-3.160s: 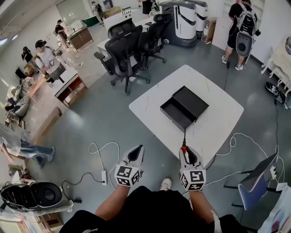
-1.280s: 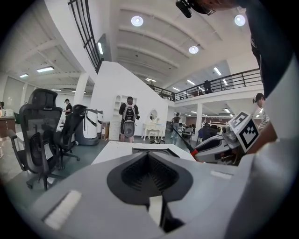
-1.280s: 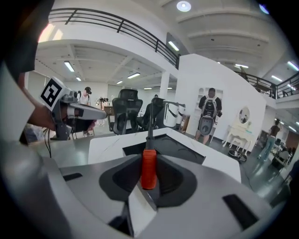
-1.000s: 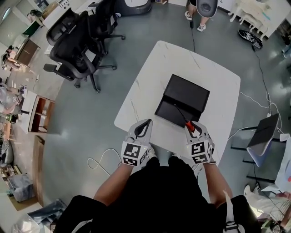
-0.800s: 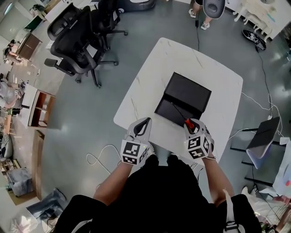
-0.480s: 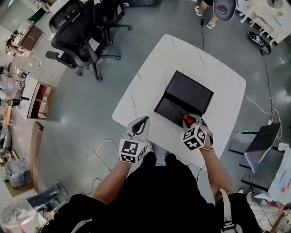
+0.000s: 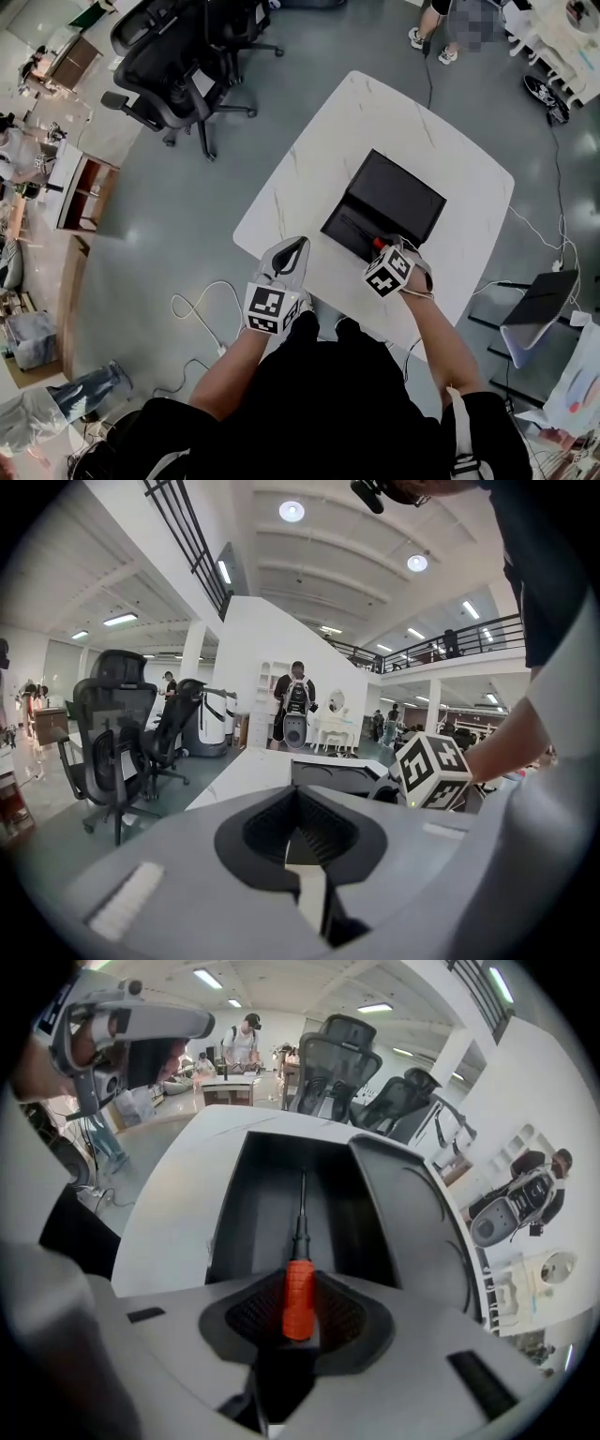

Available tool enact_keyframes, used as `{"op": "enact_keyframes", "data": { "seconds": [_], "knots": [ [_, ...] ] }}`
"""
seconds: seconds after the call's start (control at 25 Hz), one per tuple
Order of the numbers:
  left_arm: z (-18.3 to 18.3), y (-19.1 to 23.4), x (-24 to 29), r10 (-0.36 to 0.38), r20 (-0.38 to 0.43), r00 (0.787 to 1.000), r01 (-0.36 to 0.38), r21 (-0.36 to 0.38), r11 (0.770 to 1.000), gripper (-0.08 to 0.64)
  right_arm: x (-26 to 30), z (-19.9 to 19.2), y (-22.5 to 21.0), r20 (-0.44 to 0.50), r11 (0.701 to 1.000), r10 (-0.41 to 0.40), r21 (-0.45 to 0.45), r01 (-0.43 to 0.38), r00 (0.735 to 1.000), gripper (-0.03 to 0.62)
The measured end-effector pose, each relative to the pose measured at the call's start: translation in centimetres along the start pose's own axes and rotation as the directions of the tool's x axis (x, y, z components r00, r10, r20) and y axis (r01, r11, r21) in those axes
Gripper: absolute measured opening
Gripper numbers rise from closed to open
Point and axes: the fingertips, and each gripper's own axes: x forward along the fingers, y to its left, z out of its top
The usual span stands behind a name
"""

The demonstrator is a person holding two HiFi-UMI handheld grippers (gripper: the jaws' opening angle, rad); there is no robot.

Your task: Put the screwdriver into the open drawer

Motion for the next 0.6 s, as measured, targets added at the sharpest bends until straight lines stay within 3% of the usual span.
{"op": "enact_keyframes", "data": {
  "seconds": [0.6],
  "knots": [
    [-0.6, 0.9, -0.6, 0.035, -0.011, 0.999, -0.035, -0.008, 0.999, 0.008, 1.6, 0.6, 0.3, -0.021, 0.997, 0.077, 0.001, -0.077, 0.997, 0.115]
  ]
}}
